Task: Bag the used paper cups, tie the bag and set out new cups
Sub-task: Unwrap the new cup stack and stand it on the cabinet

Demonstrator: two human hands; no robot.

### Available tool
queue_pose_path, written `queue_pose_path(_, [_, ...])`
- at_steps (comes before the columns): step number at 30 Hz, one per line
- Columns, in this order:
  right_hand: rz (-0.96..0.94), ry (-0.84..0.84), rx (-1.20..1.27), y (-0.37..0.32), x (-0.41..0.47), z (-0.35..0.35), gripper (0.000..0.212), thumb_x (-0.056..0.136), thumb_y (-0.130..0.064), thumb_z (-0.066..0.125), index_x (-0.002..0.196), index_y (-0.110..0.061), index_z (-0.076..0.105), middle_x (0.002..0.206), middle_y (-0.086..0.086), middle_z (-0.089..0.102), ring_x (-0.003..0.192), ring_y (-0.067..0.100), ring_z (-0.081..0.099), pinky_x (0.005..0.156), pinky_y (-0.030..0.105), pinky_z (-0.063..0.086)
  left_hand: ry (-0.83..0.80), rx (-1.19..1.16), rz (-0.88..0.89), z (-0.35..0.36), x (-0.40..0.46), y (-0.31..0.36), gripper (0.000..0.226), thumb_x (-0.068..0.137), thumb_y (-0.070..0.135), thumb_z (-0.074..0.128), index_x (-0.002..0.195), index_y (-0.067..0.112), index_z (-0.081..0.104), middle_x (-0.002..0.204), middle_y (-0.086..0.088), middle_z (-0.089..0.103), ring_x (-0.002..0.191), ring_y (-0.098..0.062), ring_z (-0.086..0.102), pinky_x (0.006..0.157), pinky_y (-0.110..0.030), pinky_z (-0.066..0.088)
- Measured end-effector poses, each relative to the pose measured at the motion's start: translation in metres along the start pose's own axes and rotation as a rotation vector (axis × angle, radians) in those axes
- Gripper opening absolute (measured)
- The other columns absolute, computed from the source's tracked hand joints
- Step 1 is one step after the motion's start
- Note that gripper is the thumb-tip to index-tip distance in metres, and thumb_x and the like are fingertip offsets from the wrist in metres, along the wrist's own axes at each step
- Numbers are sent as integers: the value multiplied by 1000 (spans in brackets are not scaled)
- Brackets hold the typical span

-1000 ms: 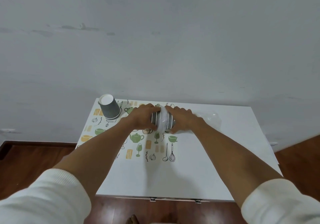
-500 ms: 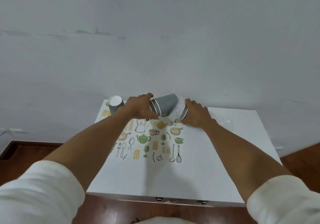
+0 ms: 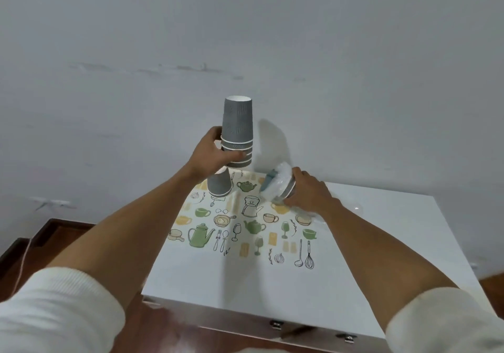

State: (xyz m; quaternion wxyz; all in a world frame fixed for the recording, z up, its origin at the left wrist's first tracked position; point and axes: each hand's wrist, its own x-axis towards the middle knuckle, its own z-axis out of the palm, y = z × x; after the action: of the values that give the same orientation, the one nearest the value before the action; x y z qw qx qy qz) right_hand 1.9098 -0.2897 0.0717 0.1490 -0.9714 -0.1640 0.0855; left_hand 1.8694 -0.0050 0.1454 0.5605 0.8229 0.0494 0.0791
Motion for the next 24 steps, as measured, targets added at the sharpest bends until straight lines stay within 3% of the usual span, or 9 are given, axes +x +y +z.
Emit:
queue_pose_path(2, [-18, -45, -35, -8, -1, 10, 88, 59, -79, 67, 124, -26, 39, 109, -3, 55, 101, 24, 57, 88, 43, 45, 41, -18, 7, -13, -1, -6, 86, 57, 41, 95, 131, 27, 54, 119, 15, 65, 102, -4, 68, 85, -30, 55])
queue_pose_path(6, [-29, -78, -88, -16, -1, 27, 69, 67, -50, 73, 123, -28, 40, 97, -7, 48, 105, 26, 59, 87, 41, 39, 71, 37, 9, -28, -6, -24, 87, 59, 36, 96, 133, 26, 52, 120, 14, 66, 105, -6, 65, 83, -28, 55])
queue_pose_path(11, [-25, -100, -103, -17, -2, 31, 74, 66, -56, 74, 126, -25, 41, 103, -4, 52, 102, 26, 58, 88, 42, 41, 69, 75, -27, -29, -11, -54, 83, 64, 27, 94, 134, 25, 51, 121, 9, 65, 106, -12, 64, 83, -26, 52])
queue_pose_path(15, [-19, -90, -100, -17, -2, 34, 73, 70, -48, 76, 130, -24, 41, 111, -1, 55, 108, 27, 58, 88, 41, 41, 27, 104, -110, -23, -9, -73, 84, 66, 20, 92, 138, 21, 48, 127, 4, 64, 111, -18, 62, 88, -32, 50])
queue_pose_path(18, [-26, -90, -72, -17, -2, 34, 89, 66, -50, 82, 139, -23, 39, 121, 0, 55, 116, 26, 55, 97, 42, 43, -14, 135, -169, -16, -7, -85, 84, 67, 15, 91, 138, 19, 48, 128, 2, 63, 115, -23, 60, 87, -33, 47])
queue_pose_path(21, [-21, -158, -91, -16, -2, 30, 119, 60, -45, 87, 156, -24, 19, 144, 1, 47, 136, 27, 43, 113, 47, 30, 3, 143, -201, -9, -8, -98, 82, 68, 14, 90, 138, 19, 48, 126, 2, 63, 116, -25, 59, 88, -33, 46])
queue_pose_path(24, [46, -218, -150, -15, -1, 23, 128, 60, -36, 87, 159, -24, 6, 155, 2, 35, 146, 29, 31, 118, 57, 21, 5, 135, -214, -5, -8, -102, 88, 70, 17, 90, 144, 21, 43, 133, 0, 61, 123, -27, 58, 100, -42, 49])
